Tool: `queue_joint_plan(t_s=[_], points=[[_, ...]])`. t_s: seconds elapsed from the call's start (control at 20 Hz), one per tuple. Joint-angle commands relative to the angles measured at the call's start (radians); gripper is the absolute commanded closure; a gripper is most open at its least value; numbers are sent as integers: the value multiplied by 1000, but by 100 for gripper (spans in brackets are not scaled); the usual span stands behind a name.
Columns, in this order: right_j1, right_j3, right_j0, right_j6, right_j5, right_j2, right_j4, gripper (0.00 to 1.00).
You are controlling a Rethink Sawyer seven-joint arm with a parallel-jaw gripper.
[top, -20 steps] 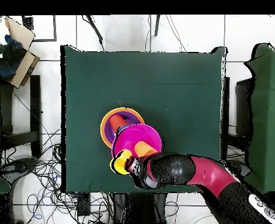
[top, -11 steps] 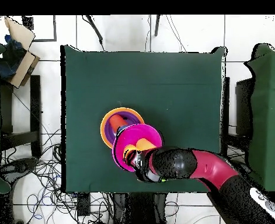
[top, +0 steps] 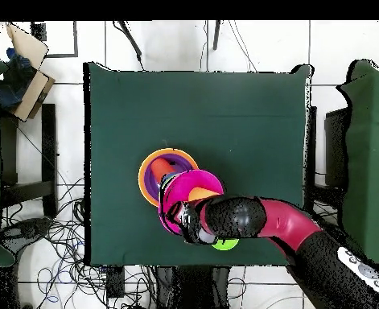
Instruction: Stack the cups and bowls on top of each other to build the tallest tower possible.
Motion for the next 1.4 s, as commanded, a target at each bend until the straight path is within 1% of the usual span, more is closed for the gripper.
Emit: queue_joint_plan(t_s=[0.05,0.15,0.25,0.35,0.4,0.45,0.5,0.55,0.6,0.8,0.9,1.15,1.4], points=[[44,-48,43,-106,-4,40,-50,0],[35,-43,42,-97,-3,48,-44,0],[-8,-30,39,-74,-1,69,-25,0],[-72,-22,44,-33,-7,83,-3,0],[-126,-27,56,-4,-16,73,-4,0],[-156,-32,63,11,-19,65,-6,0],[-214,-48,82,39,-20,35,-21,0],[-241,-61,92,50,-22,18,-32,0],[-261,-94,108,59,-21,-18,-61,0],[-277,-196,146,66,3,-100,-119,0],[-290,-226,156,65,27,-127,-131,0],[-315,-255,137,21,77,-154,-124,0],[-315,-275,111,-20,86,-171,-129,0]])
